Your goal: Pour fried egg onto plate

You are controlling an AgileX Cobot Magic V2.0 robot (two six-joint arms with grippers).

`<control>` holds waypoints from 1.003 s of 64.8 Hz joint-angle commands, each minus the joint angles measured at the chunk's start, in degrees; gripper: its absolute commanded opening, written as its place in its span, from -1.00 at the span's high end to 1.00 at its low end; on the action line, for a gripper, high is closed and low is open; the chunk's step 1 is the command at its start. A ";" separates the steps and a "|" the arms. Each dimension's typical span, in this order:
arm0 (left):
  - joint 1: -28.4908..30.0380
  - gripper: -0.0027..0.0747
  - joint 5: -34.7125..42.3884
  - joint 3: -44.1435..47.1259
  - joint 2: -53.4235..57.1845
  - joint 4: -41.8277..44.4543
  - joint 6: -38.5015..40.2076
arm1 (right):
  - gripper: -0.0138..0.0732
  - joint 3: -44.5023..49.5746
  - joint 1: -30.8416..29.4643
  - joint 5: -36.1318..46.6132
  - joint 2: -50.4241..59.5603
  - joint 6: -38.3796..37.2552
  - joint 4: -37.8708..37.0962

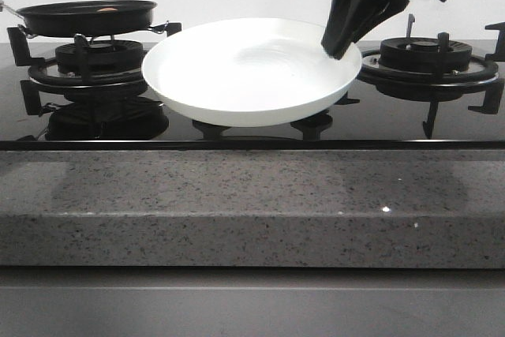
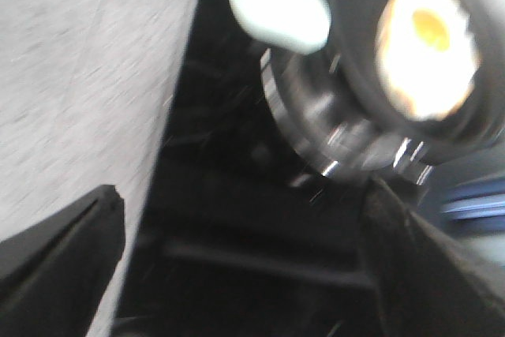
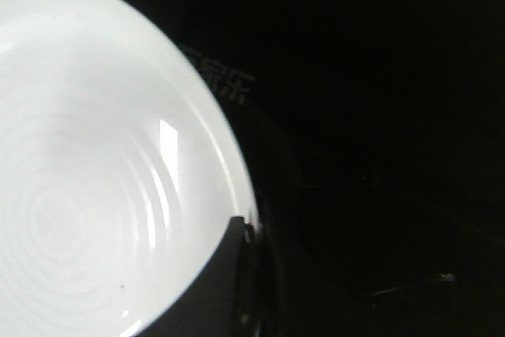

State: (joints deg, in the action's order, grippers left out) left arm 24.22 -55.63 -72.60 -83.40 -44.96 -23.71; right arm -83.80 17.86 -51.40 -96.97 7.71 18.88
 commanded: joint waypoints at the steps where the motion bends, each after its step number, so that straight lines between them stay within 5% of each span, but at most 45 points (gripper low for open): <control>1: 1.29 -0.59 -0.29 -3.36 -2.58 -10.06 -1.38 | 0.84 -1.32 0.02 2.46 2.64 0.34 1.32; 25: 1.02 -0.59 -6.46 -8.60 -15.89 -32.17 -6.12 | 0.84 -1.32 0.02 2.46 2.64 0.34 1.32; 65: -1.87 -0.55 -10.01 -13.97 -24.97 -35.55 -6.17 | 0.84 -1.32 0.02 2.46 2.64 0.34 1.32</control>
State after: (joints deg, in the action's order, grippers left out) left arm 22.61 -63.70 -84.25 -110.77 -76.04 -29.58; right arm -83.80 17.86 -51.40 -96.97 7.71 18.88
